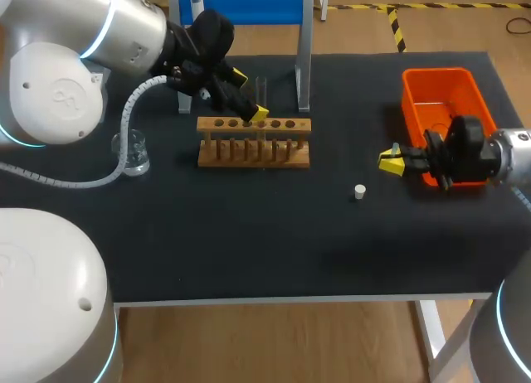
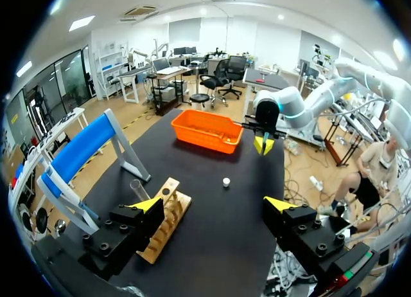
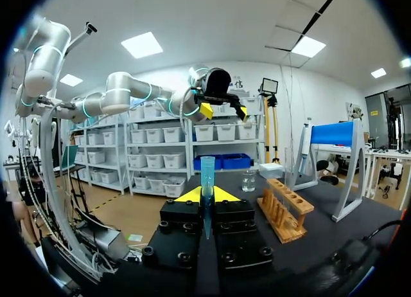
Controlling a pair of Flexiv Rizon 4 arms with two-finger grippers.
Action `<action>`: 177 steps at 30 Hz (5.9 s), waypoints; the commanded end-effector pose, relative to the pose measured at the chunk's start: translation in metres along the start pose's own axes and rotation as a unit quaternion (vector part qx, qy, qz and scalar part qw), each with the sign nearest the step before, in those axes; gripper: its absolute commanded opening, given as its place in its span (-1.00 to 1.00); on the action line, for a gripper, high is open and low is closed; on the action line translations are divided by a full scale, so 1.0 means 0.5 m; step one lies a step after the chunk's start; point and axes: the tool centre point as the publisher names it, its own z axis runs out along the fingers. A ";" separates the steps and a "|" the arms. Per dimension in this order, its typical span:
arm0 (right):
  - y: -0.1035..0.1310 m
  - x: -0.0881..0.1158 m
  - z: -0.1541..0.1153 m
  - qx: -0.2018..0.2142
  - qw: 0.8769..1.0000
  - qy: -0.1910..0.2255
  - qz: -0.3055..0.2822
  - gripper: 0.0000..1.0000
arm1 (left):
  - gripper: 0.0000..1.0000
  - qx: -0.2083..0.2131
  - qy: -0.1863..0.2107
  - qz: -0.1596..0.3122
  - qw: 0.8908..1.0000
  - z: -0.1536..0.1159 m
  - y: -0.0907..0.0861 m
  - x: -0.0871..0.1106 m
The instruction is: Invert the test tube, pick up the pipette, mount the tip to pipette, aspirate from beaker and dispense into the tube, eject the tip, return the pipette, and cap with the stopper.
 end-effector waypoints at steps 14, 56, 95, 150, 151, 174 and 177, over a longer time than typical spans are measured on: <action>0.001 0.002 -0.002 0.000 1.000 0.000 0.000 -1.00 | 1.00 -0.016 -0.069 -0.063 0.996 -0.067 0.090 -0.156; 0.001 0.002 -0.002 0.000 1.000 0.000 0.000 -1.00 | 1.00 0.058 -0.483 -0.255 0.836 -0.088 0.118 -0.478; 0.001 0.002 -0.002 0.000 1.000 0.000 0.000 -1.00 | 1.00 0.133 -0.505 -0.270 0.809 -0.013 0.053 -0.575; 0.001 0.002 -0.002 0.000 1.000 0.000 0.000 -1.00 | 0.18 0.160 -0.478 -0.283 0.816 0.076 0.027 -0.700; 0.001 0.002 -0.002 0.000 1.000 0.000 0.000 -1.00 | 0.17 0.161 -0.478 -0.283 0.816 0.077 0.027 -0.701; 0.001 0.002 -0.002 0.000 1.000 0.000 0.000 -1.00 | 0.04 0.159 -0.480 -0.286 0.814 0.086 0.026 -0.713; 0.001 0.002 -0.002 0.000 1.000 0.000 0.000 -1.00 | 0.04 0.159 -0.480 -0.286 0.814 0.088 0.026 -0.714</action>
